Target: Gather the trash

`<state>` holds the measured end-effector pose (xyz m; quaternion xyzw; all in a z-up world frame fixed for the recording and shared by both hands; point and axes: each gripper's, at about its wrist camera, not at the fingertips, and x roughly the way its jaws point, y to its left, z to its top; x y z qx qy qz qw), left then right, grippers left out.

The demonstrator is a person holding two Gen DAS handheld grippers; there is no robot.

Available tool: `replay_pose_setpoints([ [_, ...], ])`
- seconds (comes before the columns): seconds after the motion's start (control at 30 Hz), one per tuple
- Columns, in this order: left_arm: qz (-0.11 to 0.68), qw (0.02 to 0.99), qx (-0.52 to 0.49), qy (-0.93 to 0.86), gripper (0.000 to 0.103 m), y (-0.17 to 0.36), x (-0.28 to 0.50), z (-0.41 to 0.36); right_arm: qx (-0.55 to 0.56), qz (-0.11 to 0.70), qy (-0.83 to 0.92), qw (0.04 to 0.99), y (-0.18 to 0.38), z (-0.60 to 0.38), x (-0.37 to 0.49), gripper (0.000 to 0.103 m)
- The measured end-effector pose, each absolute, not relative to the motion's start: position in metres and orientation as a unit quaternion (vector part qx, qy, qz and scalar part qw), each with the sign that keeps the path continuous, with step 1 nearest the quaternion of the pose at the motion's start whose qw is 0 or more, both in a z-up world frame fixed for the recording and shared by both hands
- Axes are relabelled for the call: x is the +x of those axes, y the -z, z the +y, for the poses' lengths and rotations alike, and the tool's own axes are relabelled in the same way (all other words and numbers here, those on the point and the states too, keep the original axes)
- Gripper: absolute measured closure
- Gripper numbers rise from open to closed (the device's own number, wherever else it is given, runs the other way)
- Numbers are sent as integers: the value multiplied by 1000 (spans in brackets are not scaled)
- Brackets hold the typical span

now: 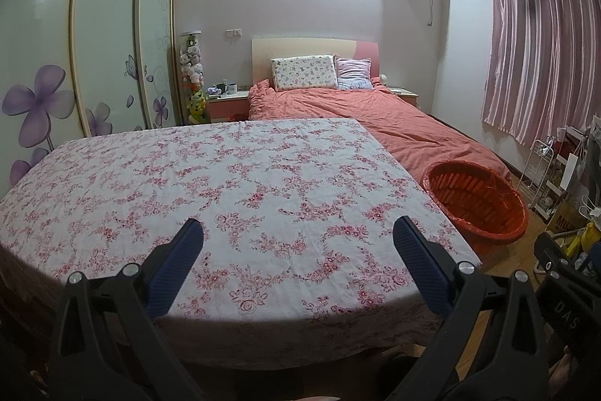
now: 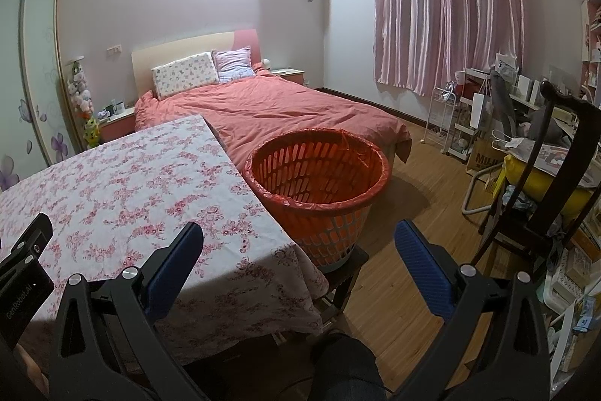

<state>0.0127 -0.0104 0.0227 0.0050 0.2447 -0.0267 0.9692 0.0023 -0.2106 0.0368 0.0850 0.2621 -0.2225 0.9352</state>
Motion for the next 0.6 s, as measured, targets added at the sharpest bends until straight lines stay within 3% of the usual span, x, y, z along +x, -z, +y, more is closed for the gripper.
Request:
replay_pose_setpoints([
  [0.6, 245, 969, 5, 27, 4, -23, 13, -10, 85, 261, 223, 935, -37, -212, 2, 2],
])
